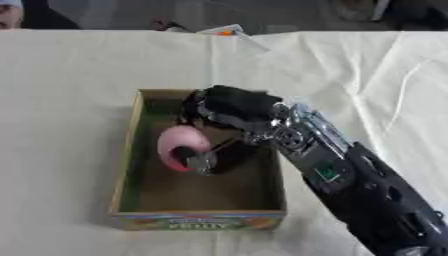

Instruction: Pick up objects on the table and place them in the box.

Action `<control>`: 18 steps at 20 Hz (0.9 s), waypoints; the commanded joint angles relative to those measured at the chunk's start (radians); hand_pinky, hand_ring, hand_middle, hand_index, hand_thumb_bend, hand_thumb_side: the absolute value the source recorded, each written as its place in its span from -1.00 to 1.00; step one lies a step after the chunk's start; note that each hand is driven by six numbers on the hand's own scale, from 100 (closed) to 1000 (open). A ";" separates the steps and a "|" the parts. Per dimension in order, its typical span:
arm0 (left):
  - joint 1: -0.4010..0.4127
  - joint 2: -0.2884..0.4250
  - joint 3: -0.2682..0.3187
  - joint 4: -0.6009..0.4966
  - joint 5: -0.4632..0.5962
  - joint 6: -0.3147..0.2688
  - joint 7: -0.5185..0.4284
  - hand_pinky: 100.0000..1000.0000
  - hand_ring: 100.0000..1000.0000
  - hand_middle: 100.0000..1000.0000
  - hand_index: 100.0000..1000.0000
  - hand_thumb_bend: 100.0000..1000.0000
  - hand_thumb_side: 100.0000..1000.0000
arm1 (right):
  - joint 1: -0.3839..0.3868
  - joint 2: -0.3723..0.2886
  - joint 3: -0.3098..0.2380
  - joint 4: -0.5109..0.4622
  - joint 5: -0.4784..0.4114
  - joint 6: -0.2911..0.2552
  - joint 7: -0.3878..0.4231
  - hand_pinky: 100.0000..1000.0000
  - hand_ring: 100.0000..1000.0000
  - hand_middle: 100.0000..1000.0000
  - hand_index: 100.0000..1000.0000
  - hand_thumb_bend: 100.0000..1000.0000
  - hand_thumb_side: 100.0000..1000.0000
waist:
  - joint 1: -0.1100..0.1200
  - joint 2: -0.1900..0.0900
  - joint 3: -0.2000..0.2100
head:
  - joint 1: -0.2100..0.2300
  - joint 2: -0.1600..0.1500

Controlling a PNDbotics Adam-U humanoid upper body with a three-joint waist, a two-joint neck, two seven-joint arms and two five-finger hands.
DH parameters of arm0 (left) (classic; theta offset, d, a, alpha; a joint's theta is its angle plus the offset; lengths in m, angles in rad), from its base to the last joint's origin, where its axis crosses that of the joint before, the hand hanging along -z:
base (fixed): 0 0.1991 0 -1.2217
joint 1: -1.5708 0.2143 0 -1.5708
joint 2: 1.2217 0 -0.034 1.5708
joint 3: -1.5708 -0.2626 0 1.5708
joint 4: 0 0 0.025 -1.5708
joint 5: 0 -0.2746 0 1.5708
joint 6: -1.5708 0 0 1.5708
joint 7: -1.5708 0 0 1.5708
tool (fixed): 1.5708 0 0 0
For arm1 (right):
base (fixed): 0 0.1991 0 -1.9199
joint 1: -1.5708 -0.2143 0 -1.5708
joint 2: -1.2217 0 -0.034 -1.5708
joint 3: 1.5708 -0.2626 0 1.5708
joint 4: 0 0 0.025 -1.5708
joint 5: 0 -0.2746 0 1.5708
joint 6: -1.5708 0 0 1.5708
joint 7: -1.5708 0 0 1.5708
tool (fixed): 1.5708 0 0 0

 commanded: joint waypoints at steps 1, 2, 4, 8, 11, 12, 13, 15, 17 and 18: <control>-0.012 0.017 0.000 -0.021 0.000 0.002 -0.006 -0.11 -0.07 -0.02 0.60 -1.00 0.72 | -0.004 0.002 -0.003 0.019 0.039 -0.019 0.009 -0.06 0.31 -0.16 0.13 -1.00 -0.07 | 0.003 -0.014 0.000 | 0.001 -0.005; -0.011 0.017 0.000 -0.021 -0.001 0.002 -0.006 -0.11 -0.07 -0.02 0.60 -1.00 0.72 | -0.001 0.004 -0.002 0.029 0.049 -0.024 0.012 -0.06 0.32 -0.15 0.14 -1.00 -0.07 | 0.004 -0.014 0.000 | 0.002 -0.005; -0.011 0.016 0.000 -0.021 -0.001 0.003 -0.007 -0.11 -0.07 -0.02 0.60 -1.00 0.72 | 0.003 0.009 0.000 0.046 0.065 -0.034 0.017 -0.04 0.35 -0.10 0.18 -1.00 -0.06 | 0.004 -0.014 0.001 | 0.002 -0.007; -0.010 0.015 0.000 -0.021 -0.002 0.005 -0.009 -0.11 -0.07 -0.02 0.60 -1.00 0.73 | 0.004 0.014 0.000 0.063 0.093 -0.051 0.029 0.02 0.44 0.06 0.41 -1.00 0.04 | 0.006 -0.013 0.000 | 0.002 -0.007; -0.008 0.014 -0.001 -0.021 -0.004 0.007 -0.012 -0.11 -0.07 -0.02 0.60 -1.00 0.73 | 0.004 0.013 0.002 0.070 0.116 -0.072 0.071 0.09 0.52 0.19 0.59 -1.00 -0.04 | 0.006 -0.012 -0.001 | 0.001 -0.007; -0.007 0.013 -0.001 -0.021 -0.004 0.008 -0.012 -0.11 -0.07 -0.02 0.60 -1.00 0.73 | 0.004 0.014 0.000 0.072 0.119 -0.080 0.086 0.14 0.56 0.27 0.65 -1.00 -0.08 | 0.006 -0.012 -0.001 | 0.000 -0.006; -0.006 0.013 -0.001 -0.021 -0.005 0.009 -0.013 -0.11 -0.07 -0.02 0.60 -1.00 0.73 | 0.004 0.014 -0.003 0.072 0.121 -0.087 0.102 0.14 0.56 0.28 0.66 -1.00 -0.08 | 0.006 -0.012 -0.001 | 0.000 -0.006; -0.006 0.012 0.000 -0.021 -0.005 0.010 -0.013 -0.11 -0.07 -0.02 0.60 -1.00 0.73 | 0.003 0.013 -0.011 0.070 0.128 -0.096 0.136 0.21 0.63 0.38 0.74 -0.88 -0.06 | 0.006 -0.012 -0.002 | 0.000 -0.003; -0.005 0.011 0.000 -0.021 -0.005 0.011 -0.012 -0.11 -0.07 -0.02 0.60 -1.00 0.72 | 0.001 0.011 -0.024 0.067 0.137 -0.098 0.169 0.24 0.66 0.42 0.77 -0.63 -0.06 | 0.006 -0.013 -0.002 | -0.001 -0.003; -0.004 0.011 0.000 -0.021 -0.005 0.011 -0.012 -0.11 -0.07 -0.02 0.60 -1.00 0.73 | 0.000 0.011 -0.031 0.064 0.139 -0.097 0.183 0.25 0.67 0.44 0.78 -0.48 -0.07 | 0.007 -0.013 -0.003 | -0.002 -0.002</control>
